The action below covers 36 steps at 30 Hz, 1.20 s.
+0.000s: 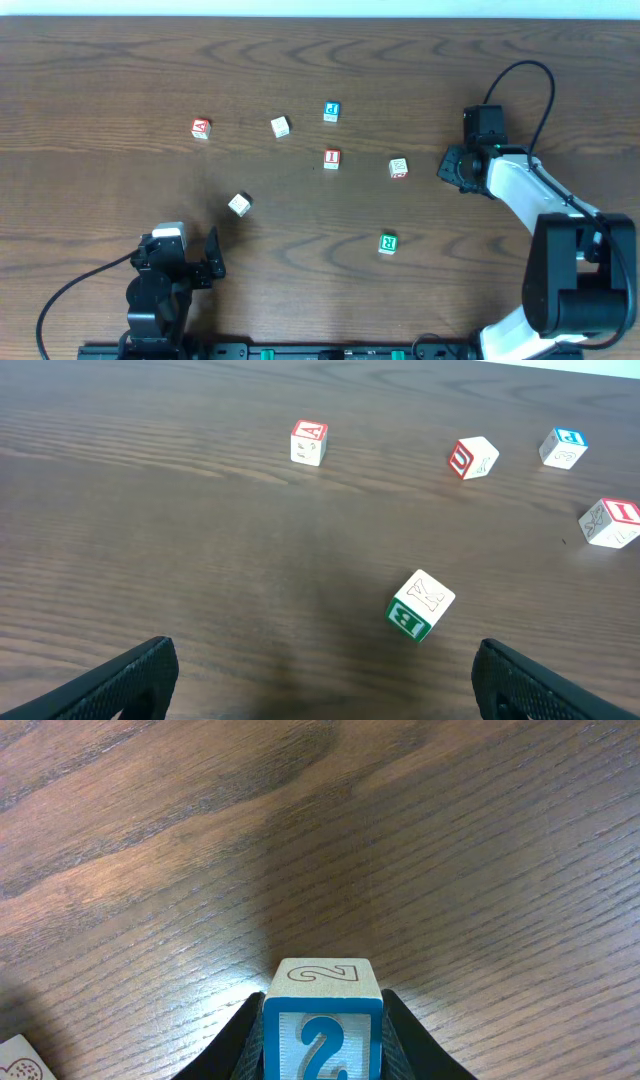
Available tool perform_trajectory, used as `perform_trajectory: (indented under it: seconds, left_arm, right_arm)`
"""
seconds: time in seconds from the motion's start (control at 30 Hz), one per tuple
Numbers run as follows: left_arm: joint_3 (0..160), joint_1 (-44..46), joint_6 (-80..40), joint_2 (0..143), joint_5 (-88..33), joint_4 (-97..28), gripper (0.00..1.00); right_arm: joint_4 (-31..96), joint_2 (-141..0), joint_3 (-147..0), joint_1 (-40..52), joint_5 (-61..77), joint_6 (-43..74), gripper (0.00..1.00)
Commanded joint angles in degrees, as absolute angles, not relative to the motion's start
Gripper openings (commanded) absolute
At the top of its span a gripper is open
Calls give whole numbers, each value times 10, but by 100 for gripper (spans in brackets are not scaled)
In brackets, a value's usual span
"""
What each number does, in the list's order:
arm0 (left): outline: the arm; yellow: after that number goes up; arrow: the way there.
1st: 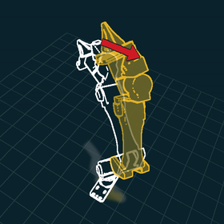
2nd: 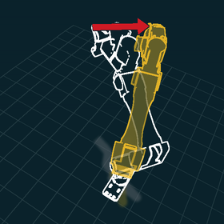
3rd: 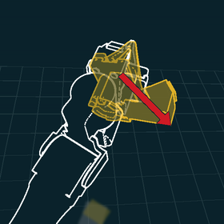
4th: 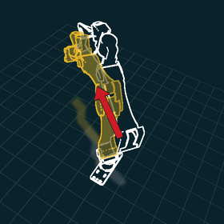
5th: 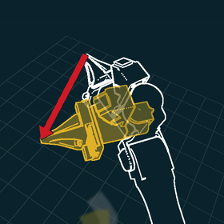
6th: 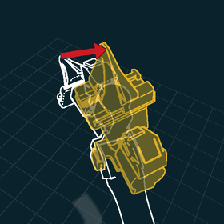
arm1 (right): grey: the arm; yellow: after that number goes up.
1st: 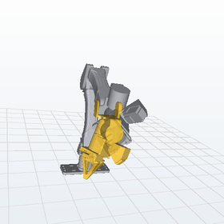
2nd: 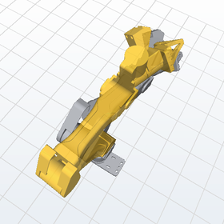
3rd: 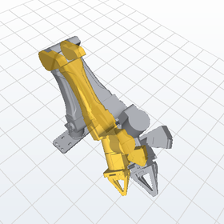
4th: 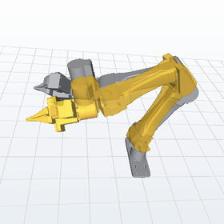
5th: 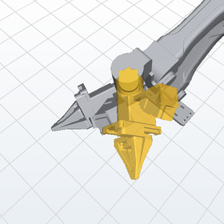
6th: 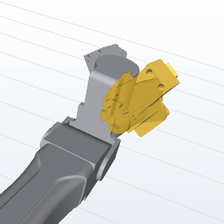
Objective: Spell out Ai2
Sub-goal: 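Close the right gripper on the blue '2' block and lift, then carry the blue '2' block left beside the red 'I' block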
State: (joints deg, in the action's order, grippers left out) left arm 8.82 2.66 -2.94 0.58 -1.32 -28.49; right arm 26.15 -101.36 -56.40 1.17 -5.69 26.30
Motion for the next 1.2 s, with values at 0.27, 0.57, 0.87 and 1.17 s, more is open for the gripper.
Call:
perform_trajectory:
  seconds: [0.27, 0.57, 0.87, 1.17]
  left_arm:
    - [79, 24, -27, 2, -15, -285, 96]
    - [79, 24, -27, 2, -15, -285, 95]
    - [79, 24, -27, 2, -15, -285, 95]
    - [79, 24, -27, 2, -15, -285, 95]
  right_arm:
    - [321, -1013, -645, 12, -6, 257, 5]
    - [365, -978, -744, 78, -5, 246, 2]
    - [366, -966, -775, 208, -32, 265, 2]
    - [367, -969, -775, 288, -85, 335, 2]
